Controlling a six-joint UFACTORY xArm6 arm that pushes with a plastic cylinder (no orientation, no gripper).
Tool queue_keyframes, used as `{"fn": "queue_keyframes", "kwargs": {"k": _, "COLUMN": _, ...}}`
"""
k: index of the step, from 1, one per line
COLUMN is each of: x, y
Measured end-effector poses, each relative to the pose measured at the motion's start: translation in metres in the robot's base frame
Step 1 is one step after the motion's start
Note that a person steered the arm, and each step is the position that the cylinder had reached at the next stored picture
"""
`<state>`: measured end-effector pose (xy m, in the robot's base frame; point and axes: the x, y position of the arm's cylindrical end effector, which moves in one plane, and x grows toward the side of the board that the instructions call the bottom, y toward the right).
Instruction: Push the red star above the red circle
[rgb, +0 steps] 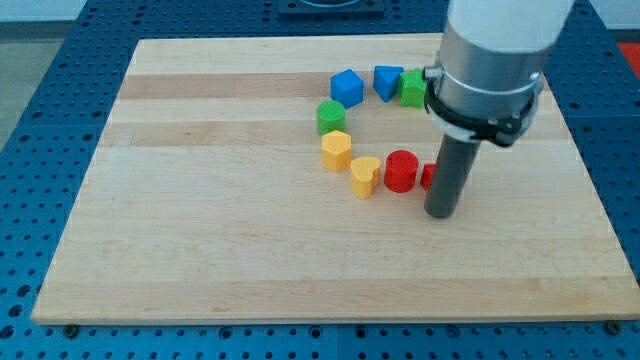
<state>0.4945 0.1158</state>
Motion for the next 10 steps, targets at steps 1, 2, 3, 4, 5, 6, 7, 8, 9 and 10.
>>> {"fn": "queue_keyframes", "kwargs": {"k": 1, "x": -0.052, "y": -0.001}}
{"fn": "queue_keyframes", "kwargs": {"k": 2, "x": -0.052, "y": 0.000}}
{"fn": "queue_keyframes", "kwargs": {"k": 3, "x": -0.037, "y": 0.013}}
{"fn": "queue_keyframes", "kwargs": {"k": 4, "x": -0.029, "y": 0.026}}
{"fn": "queue_keyframes", "kwargs": {"k": 5, "x": -0.027, "y": 0.041}}
{"fn": "queue_keyframes", "kwargs": {"k": 6, "x": -0.045, "y": 0.067}}
{"fn": "queue_keyframes", "kwargs": {"k": 7, "x": -0.062, "y": 0.070}}
{"fn": "queue_keyframes", "kwargs": {"k": 8, "x": -0.063, "y": 0.070}}
{"fn": "queue_keyframes", "kwargs": {"k": 9, "x": -0.065, "y": 0.067}}
{"fn": "queue_keyframes", "kwargs": {"k": 10, "x": -0.065, "y": 0.059}}
